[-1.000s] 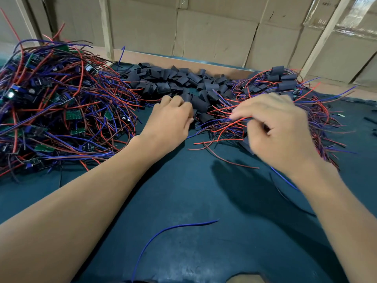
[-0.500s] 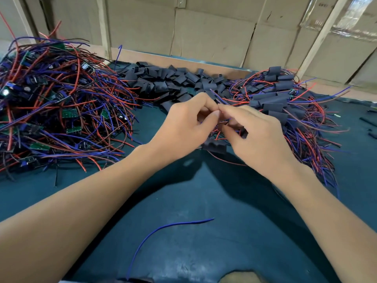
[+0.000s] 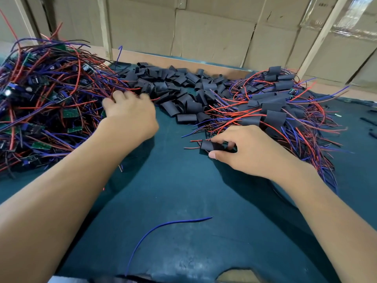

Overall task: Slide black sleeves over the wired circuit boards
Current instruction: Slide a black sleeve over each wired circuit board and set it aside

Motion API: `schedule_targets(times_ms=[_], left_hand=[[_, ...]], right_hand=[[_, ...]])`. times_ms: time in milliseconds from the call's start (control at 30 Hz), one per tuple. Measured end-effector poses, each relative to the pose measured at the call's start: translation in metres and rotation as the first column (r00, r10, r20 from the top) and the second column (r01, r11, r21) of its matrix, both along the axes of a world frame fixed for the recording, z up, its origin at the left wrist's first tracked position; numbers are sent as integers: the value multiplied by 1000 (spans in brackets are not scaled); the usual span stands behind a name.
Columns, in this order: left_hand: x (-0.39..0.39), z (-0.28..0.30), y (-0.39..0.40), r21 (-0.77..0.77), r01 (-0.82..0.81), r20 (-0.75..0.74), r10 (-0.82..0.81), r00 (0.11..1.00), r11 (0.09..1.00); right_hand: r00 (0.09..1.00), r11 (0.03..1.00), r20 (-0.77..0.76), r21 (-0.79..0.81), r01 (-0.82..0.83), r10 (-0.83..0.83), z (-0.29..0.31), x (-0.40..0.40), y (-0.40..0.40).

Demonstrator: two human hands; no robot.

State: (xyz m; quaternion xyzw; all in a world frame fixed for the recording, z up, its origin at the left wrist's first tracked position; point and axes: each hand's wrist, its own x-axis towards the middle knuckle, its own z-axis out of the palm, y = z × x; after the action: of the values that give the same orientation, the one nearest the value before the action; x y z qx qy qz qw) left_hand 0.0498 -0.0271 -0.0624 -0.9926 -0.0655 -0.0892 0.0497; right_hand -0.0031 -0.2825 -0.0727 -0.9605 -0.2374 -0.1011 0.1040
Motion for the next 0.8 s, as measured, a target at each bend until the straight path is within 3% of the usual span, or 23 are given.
schedule_targets(times_ms=[67,400,500,600,700,800], left_hand=[[0,-3,4,17,-21,-77,22,997,1000],[-5,8,7,-30,92,-23,-92,995,995],[-7,7,-7,12,279,66,-279,958,960],[-15,8,-27,-74,567,302,-523,797,821],[-25,8,-37,-257,799,446,-667,597,543],[-33,6,-45,-292,906,594,-685,422,305]], right_hand=[[1000,1000,13,4,3,-3,0,0,0],[987,983,162,183,-16,-14,1,-3,2],[980,980,200,196,-32,-8,1,-1,2],[966,974,259,224,-40,-20,1,-1,2],[960,964,276,262,-40,-36,2,0,1],[965,943,256,330,-28,-61,2,0,2]])
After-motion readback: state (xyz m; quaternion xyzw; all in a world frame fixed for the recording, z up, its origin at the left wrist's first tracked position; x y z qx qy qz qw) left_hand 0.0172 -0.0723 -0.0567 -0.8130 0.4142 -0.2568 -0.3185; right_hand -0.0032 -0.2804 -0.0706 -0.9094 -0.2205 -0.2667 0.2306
